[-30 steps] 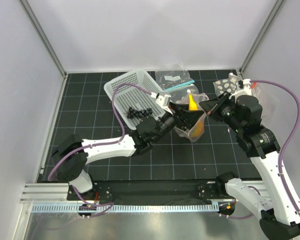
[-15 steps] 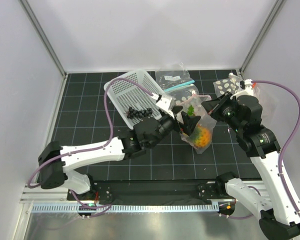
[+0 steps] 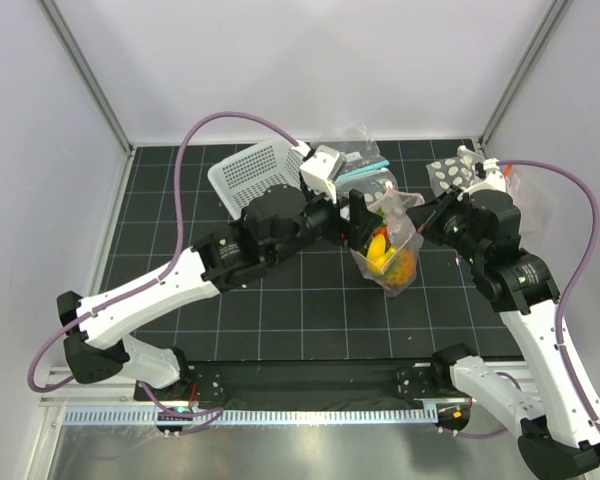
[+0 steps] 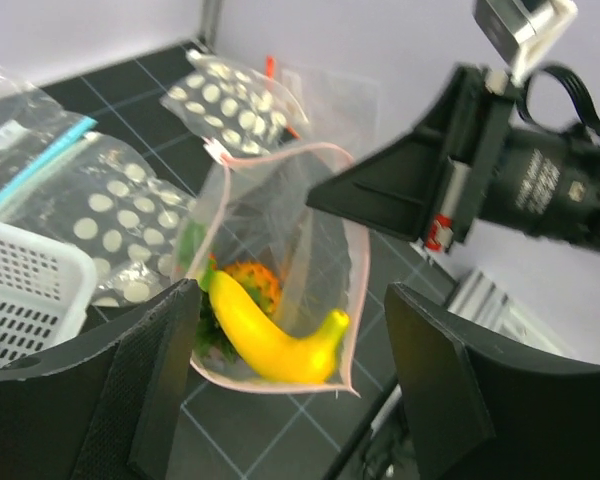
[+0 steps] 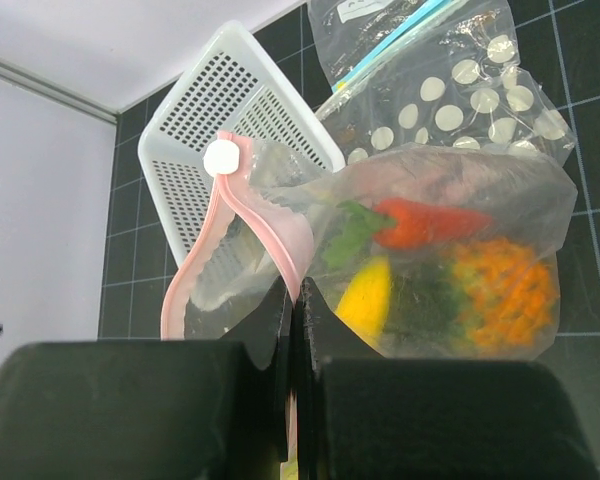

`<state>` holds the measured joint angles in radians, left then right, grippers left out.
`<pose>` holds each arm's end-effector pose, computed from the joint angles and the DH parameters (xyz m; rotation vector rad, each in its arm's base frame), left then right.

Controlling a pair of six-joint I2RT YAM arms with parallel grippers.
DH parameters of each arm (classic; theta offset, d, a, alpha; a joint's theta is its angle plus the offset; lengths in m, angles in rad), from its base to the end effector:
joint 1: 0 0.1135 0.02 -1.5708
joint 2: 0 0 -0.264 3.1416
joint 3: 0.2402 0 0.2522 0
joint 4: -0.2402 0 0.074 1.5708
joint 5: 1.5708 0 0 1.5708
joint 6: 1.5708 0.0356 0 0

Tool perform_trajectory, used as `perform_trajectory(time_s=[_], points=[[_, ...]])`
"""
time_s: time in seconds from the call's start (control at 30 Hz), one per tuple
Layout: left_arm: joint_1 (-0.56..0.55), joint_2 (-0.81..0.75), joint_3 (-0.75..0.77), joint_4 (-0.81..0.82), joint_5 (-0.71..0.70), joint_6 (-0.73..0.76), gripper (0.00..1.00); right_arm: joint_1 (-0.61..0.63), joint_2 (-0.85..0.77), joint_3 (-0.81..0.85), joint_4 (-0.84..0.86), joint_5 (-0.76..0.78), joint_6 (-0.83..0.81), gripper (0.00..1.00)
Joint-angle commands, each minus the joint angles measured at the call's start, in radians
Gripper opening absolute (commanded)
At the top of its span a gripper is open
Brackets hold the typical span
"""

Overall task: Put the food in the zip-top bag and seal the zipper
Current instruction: Adjust the fake fruit in the zipper food storage bag.

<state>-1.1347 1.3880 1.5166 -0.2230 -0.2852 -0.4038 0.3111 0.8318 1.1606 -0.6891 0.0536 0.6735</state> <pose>0.1421 -0.2812 0.4538 0.4076 1.6983 -0.9174 0.1502 0.0463 0.4059 0.3926 1.9391 0.6001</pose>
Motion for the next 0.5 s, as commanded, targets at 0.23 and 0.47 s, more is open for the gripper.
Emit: perform_trajectory(time_s=[0.23,0.47], points=[[-0.005,0.091,0.132,-0.208,0.308,-0.015,0.63,-0.004,0.01,0.051,0.01,0.015,-0.048,0.01],[-0.005,0.226,0.281,-0.345,0.351,0.006,0.54,-0.004,0.015,0.068,0.003,0.014,-0.06,0.01]])
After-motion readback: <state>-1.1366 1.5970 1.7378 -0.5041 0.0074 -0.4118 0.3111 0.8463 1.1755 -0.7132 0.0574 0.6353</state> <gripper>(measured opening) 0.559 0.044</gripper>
